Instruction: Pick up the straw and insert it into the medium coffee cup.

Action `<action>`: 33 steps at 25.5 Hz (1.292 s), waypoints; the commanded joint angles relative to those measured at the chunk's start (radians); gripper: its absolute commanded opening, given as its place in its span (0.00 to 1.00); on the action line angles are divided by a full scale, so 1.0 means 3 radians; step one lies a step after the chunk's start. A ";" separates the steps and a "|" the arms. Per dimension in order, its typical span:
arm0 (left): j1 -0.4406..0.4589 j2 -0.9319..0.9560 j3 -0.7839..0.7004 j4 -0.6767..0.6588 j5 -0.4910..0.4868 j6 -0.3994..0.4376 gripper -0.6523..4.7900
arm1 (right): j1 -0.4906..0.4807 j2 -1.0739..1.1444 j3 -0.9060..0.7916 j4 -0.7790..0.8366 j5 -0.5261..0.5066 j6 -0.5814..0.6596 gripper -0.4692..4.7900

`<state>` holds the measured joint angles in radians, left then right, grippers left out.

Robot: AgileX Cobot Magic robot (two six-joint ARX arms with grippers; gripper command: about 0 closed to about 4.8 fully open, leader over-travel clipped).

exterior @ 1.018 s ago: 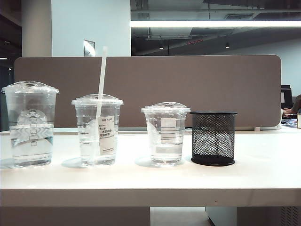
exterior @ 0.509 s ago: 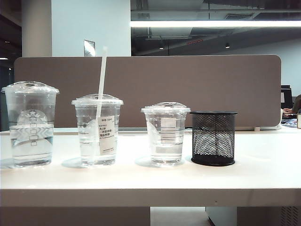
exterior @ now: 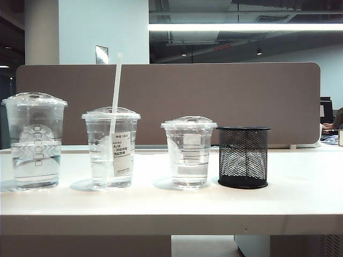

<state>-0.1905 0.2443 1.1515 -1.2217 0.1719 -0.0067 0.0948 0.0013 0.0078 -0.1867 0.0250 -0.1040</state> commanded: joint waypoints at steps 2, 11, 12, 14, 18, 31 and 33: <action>0.0000 -0.0223 -0.0872 0.1415 -0.0011 0.0366 0.11 | -0.0003 -0.0004 -0.0023 0.0024 -0.0005 0.0009 0.09; 0.0511 -0.0741 -0.2679 0.3236 0.0099 0.0407 0.11 | -0.0003 -0.0004 -0.0023 0.0022 -0.0005 0.0009 0.09; 0.0580 -0.0793 -0.2909 0.3361 0.0112 0.0407 0.11 | -0.0004 -0.0004 -0.0023 0.0022 -0.0005 0.0009 0.09; 0.0619 -0.0790 -0.3118 0.3435 0.0086 0.0407 0.11 | -0.0004 -0.0004 -0.0023 0.0019 -0.0005 0.0009 0.09; 0.0654 -0.0790 -0.3459 0.3665 0.0025 0.0271 0.11 | -0.0004 -0.0004 -0.0023 0.0018 -0.0005 0.0009 0.09; 0.0655 -0.0790 -0.3808 0.3463 -0.0791 -0.0247 0.11 | -0.0004 -0.0004 -0.0023 0.0014 -0.0005 0.0009 0.09; 0.0655 -0.0790 -0.3808 0.3464 -0.0786 -0.0248 0.11 | -0.0004 -0.0004 -0.0023 0.0014 -0.0005 0.0009 0.09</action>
<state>0.0055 0.0067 0.0055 -0.1719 -0.0566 -0.0795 0.0948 0.0013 0.0078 -0.1936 0.0250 -0.1040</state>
